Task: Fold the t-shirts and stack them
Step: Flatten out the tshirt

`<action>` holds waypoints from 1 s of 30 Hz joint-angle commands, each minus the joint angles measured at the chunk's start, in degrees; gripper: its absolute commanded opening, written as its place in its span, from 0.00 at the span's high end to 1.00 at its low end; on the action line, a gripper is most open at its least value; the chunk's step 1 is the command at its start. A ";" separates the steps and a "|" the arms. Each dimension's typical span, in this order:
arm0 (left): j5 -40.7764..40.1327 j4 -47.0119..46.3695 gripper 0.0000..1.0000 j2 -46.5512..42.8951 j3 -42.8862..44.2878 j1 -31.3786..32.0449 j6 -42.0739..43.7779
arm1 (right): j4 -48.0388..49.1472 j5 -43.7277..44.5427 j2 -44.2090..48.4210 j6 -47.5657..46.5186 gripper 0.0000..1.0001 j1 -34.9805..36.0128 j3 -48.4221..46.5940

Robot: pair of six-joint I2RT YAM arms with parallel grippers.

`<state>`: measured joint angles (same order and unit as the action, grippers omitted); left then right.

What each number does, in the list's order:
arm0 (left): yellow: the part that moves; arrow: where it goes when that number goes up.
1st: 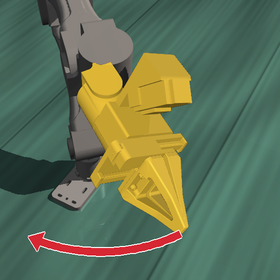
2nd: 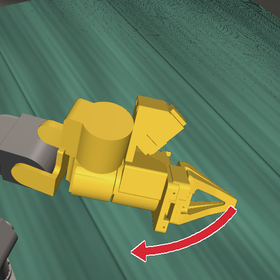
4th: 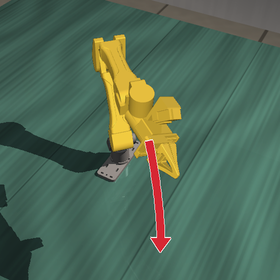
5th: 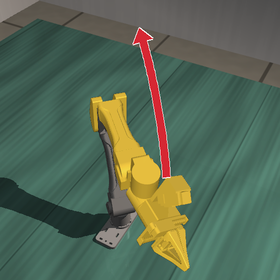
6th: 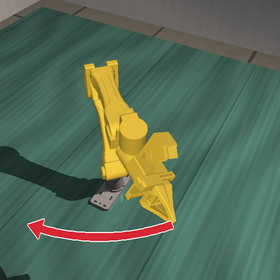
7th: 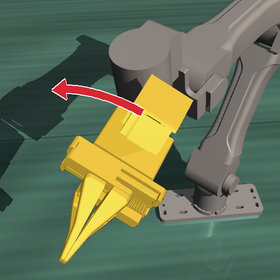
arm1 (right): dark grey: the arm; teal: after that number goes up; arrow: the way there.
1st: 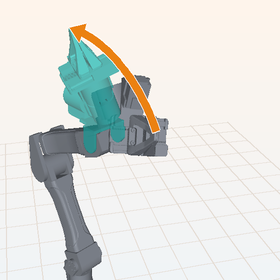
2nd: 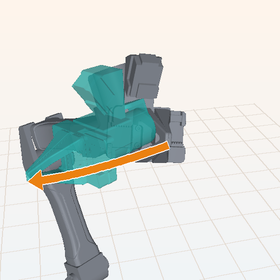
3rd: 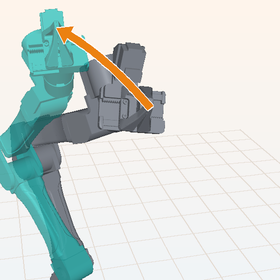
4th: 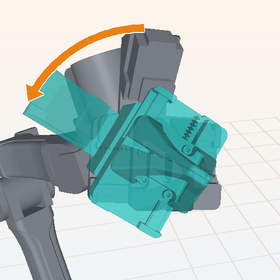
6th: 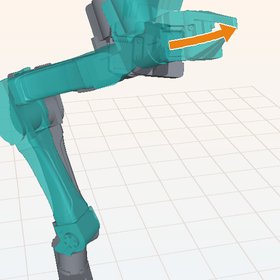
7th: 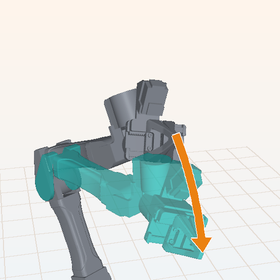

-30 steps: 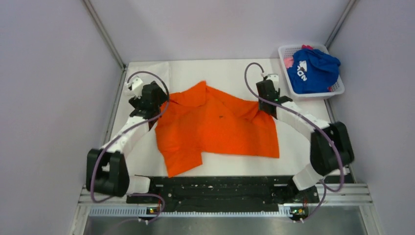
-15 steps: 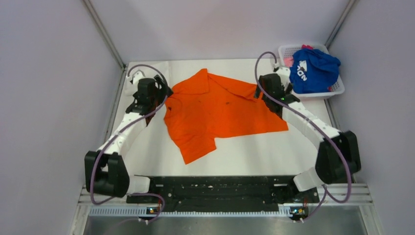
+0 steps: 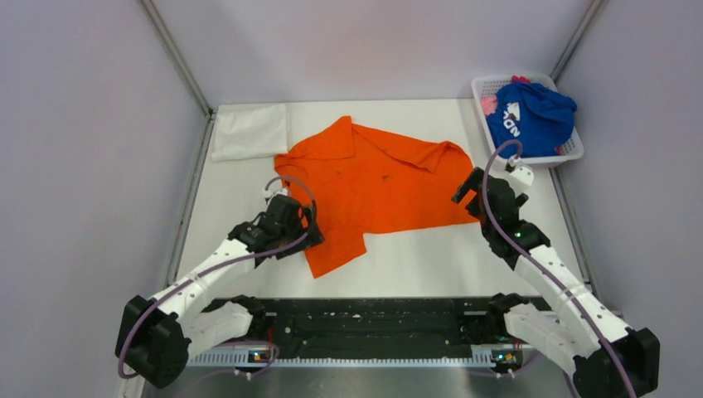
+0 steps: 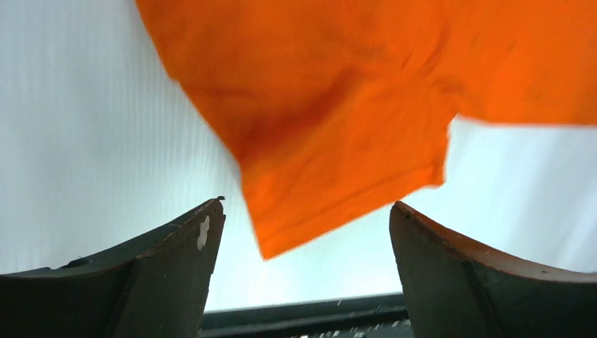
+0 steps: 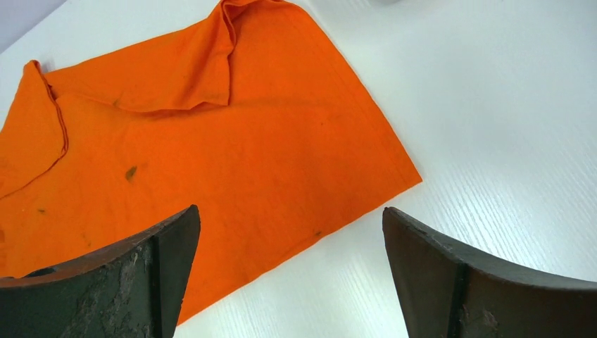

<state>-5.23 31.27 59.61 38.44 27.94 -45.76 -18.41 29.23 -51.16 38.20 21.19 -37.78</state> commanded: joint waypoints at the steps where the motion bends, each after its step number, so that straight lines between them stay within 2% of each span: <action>1: 2.82 4.00 0.13 -1.74 -3.51 4.19 -4.75 | -0.03 0.37 3.48 2.52 0.01 -0.49 1.44; 8: 4.61 4.93 0.37 7.81 -0.93 7.90 -3.57 | -2.23 0.07 1.98 2.02 0.01 -0.52 1.22; 12: 2.21 8.19 0.41 11.06 0.33 8.58 -3.06 | -2.49 0.54 2.18 2.13 0.01 -0.51 1.74; 21: 4.49 3.03 0.41 15.62 -0.27 9.36 -3.32 | -2.20 1.31 1.48 2.20 0.01 -0.45 2.36; 27: 2.90 4.72 0.43 19.11 2.14 10.87 -1.77 | -2.06 1.64 0.74 2.18 0.01 -0.52 2.56; 30: 0.05 7.15 0.48 20.98 3.53 12.27 -1.87 | -2.02 2.26 0.71 2.40 0.01 -0.53 2.96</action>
<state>-2.46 38.22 78.04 39.81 38.48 -48.25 -20.95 29.67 -50.37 40.12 21.19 -35.22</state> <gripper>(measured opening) 0.545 0.985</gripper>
